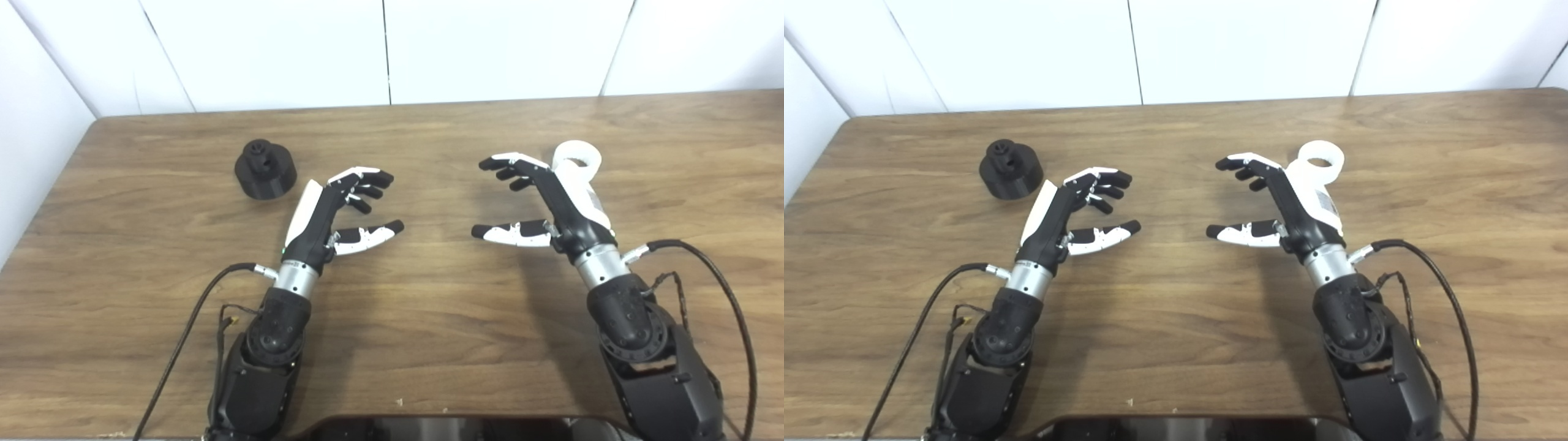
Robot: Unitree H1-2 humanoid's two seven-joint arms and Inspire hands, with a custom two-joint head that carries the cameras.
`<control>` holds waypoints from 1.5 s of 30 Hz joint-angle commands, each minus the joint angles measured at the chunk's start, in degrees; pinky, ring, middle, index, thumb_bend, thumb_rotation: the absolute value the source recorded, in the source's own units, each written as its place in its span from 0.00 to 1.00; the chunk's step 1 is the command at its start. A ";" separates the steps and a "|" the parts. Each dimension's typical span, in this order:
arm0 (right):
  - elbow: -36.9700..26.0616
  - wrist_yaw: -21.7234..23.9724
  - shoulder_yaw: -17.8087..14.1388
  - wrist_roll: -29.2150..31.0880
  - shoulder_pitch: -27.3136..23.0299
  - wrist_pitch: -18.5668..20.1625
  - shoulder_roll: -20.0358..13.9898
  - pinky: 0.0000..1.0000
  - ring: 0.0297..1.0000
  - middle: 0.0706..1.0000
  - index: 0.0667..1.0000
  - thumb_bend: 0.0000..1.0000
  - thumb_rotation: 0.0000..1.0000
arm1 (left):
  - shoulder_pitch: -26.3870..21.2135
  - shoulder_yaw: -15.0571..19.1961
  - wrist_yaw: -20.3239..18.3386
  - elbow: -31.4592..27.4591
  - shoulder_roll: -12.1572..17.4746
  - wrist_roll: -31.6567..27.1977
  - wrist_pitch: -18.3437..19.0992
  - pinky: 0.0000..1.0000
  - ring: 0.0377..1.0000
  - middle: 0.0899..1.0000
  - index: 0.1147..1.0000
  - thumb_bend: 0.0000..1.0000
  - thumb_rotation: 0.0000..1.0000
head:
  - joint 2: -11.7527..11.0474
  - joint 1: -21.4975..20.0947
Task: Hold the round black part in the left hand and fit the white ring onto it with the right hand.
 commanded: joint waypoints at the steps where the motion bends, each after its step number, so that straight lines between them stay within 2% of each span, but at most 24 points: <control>1: -1.23 -1.05 -0.12 0.53 -2.35 -2.29 0.38 0.67 0.74 0.76 0.71 0.75 0.17 | -2.37 0.16 0.80 -1.73 0.22 0.37 -0.40 0.57 0.67 0.68 0.62 0.65 0.10 | 0.04 0.18; 15: -0.98 -1.26 0.06 0.41 -2.31 -2.78 0.78 0.64 0.73 0.76 0.71 0.75 0.18 | -2.28 0.25 0.88 -1.48 0.42 0.21 -1.04 0.57 0.66 0.68 0.61 0.65 0.09 | 0.08 0.44; 18: -0.75 -1.44 -0.04 0.66 -2.22 -3.35 0.66 0.64 0.73 0.76 0.71 0.75 0.17 | -2.24 0.14 0.92 -1.46 0.17 0.17 -1.04 0.57 0.66 0.68 0.61 0.65 0.08 | -0.39 2.69; 21: -0.98 -1.05 -0.48 0.77 -1.95 -2.91 0.03 0.63 0.73 0.76 0.71 0.75 0.18 | -2.27 -0.24 1.10 -1.01 -0.54 0.04 -1.42 0.57 0.67 0.69 0.62 0.65 0.06 | -1.39 7.19; 23: -0.67 -1.33 -0.85 0.84 -1.76 -3.90 -0.92 0.63 0.73 0.75 0.71 0.75 0.19 | -2.37 -0.59 1.24 -0.42 -1.31 -0.21 -1.72 0.58 0.68 0.70 0.62 0.65 0.06 | -2.21 10.66; 27: 0.05 -1.48 -1.67 2.54 -1.33 -5.58 -2.09 0.63 0.72 0.76 0.71 0.75 0.16 | -2.71 -1.52 2.13 0.75 -2.16 1.34 -2.30 0.58 0.68 0.69 0.62 0.65 0.08 | -3.04 14.02; 32: 1.29 -2.09 -2.39 4.10 -1.09 -7.57 -2.47 0.60 0.70 0.75 0.72 0.76 0.11 | -3.00 -2.05 2.81 1.28 -2.14 2.60 -2.61 0.59 0.69 0.69 0.62 0.65 0.06 | -3.09 13.11; 40: 1.48 -2.43 -2.11 2.92 -1.66 -7.93 -2.70 0.60 0.70 0.74 0.71 0.75 0.13 | -3.17 -1.75 2.56 1.05 -1.87 1.47 -2.00 0.60 0.68 0.69 0.62 0.66 0.12 | -3.02 13.14; 44: 1.83 -2.63 -2.12 2.68 -1.62 -8.30 -2.78 0.59 0.69 0.74 0.71 0.75 0.14 | -3.31 -1.82 3.02 1.07 -1.57 2.16 -2.46 0.60 0.68 0.68 0.63 0.67 0.12 | -3.22 13.08; 45: 1.83 -2.56 -2.17 2.74 -1.59 -8.14 -2.74 0.59 0.69 0.74 0.71 0.75 0.14 | -3.37 -2.02 3.98 1.01 -1.16 4.03 -2.80 0.61 0.68 0.69 0.63 0.66 0.11 | -3.19 13.01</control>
